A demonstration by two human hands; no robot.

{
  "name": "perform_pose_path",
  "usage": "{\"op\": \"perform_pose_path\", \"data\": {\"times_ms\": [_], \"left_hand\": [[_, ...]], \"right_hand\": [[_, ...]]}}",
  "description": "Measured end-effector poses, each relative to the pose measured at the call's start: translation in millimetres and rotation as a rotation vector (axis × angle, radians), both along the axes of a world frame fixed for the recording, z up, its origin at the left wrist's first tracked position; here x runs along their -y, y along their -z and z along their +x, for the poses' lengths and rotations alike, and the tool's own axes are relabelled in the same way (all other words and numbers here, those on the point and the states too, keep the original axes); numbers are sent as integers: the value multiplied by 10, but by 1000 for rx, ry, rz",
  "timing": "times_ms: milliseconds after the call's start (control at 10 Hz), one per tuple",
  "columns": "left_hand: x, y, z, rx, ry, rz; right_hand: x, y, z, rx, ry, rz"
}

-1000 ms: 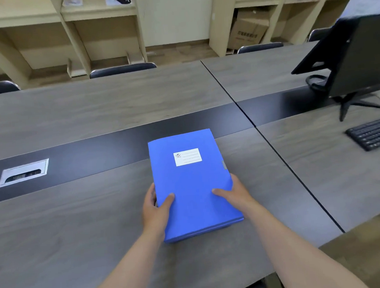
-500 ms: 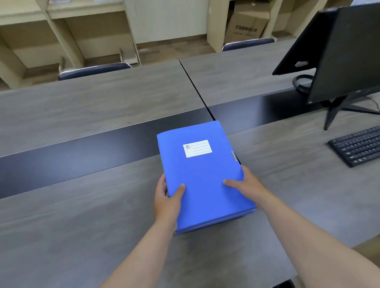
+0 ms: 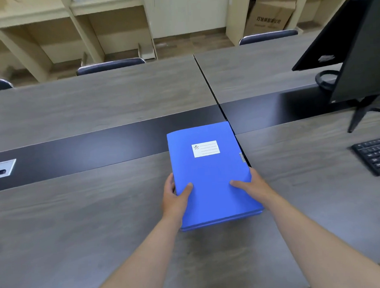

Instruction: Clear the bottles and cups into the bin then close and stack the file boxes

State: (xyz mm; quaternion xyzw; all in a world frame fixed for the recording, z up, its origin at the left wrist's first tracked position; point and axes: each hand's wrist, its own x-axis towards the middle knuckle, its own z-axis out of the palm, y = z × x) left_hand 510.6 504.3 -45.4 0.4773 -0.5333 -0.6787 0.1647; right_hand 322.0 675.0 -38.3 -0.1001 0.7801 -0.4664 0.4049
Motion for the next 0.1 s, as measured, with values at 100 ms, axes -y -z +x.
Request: {"op": "perform_pose_path", "data": {"times_ms": [100], "left_hand": [[101, -70, 71, 29, -33, 41]], "right_hand": [[-50, -121, 16, -25, 68, -7]]}}
